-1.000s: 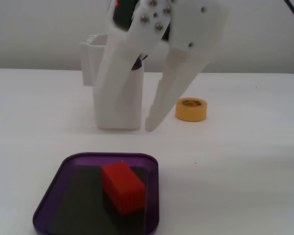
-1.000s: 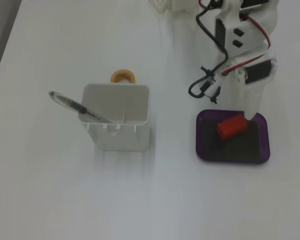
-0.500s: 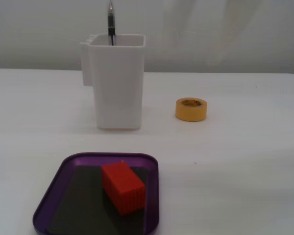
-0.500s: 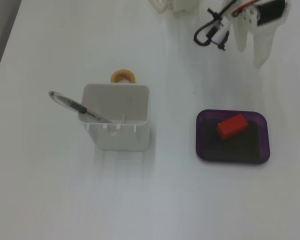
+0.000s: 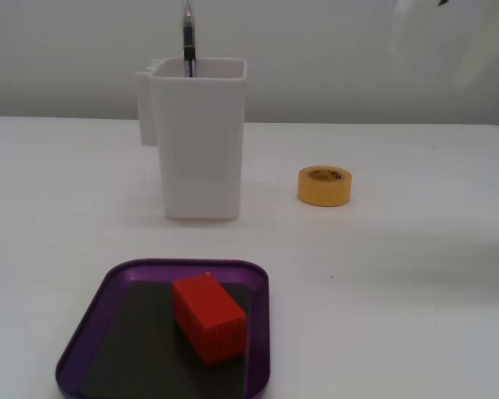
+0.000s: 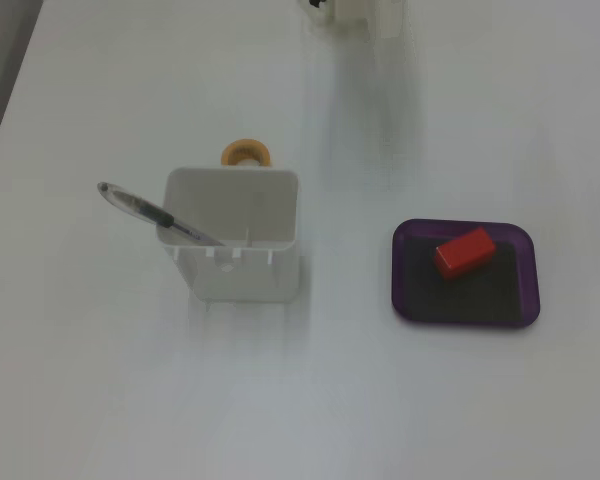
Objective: Pick up the red cube and place it in the box.
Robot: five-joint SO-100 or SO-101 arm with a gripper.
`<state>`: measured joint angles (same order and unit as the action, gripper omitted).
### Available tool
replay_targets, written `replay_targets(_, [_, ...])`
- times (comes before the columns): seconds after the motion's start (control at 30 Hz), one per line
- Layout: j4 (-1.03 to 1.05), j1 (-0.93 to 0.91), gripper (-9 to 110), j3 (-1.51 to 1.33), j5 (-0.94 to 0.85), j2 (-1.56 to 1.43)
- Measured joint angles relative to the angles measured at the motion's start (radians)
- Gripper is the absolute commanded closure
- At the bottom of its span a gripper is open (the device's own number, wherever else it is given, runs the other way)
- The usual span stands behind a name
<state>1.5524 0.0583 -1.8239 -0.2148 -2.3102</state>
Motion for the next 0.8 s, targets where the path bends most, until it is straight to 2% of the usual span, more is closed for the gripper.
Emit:
replay_targets(0.4, [-0.302,-0.034,85,-0.641,0.0,-0.52])
replay_targets(0.8, [-0.345,-0.034,85,-0.976,0.0,-0.85])
